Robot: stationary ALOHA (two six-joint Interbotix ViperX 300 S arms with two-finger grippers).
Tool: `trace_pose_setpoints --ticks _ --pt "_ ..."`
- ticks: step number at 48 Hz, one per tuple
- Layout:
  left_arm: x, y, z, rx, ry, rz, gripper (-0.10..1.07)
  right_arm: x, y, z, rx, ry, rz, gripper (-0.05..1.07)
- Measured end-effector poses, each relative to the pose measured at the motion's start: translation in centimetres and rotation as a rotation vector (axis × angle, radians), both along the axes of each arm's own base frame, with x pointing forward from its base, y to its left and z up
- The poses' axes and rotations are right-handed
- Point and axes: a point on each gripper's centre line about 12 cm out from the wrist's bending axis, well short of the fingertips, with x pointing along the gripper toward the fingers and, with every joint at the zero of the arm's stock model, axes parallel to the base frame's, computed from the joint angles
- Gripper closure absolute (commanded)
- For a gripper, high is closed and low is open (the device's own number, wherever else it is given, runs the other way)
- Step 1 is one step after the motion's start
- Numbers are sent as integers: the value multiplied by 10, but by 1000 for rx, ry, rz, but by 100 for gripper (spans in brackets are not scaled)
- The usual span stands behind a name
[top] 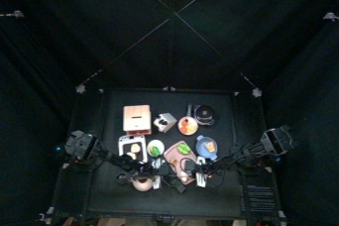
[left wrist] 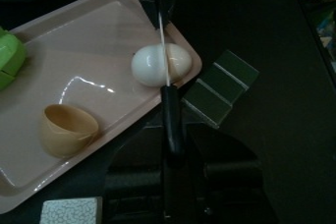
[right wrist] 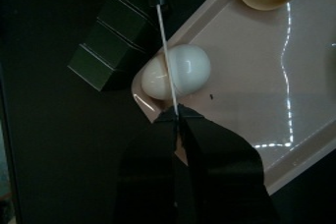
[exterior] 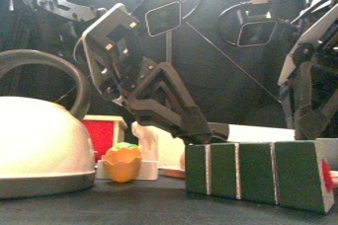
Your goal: Cut egg
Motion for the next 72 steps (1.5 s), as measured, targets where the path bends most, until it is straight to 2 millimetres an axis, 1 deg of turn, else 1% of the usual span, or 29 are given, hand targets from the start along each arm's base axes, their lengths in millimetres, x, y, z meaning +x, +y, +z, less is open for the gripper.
trace_pose_setpoints --ticks 16,28,45,72 --pt "1 0 3 10 -12 -12 60 -1 1 5 1 -8 2 64" --pt "0 -1 2 10 -10 -15 60 -1 1 5 1 -6 2 64" --pt "-1 -2 -1 9 3 -17 60 -1 1 -1 -5 10 2 64" --pt "-1 -2 -1 6 9 -20 60 0 2 -2 -2 9 3 64"
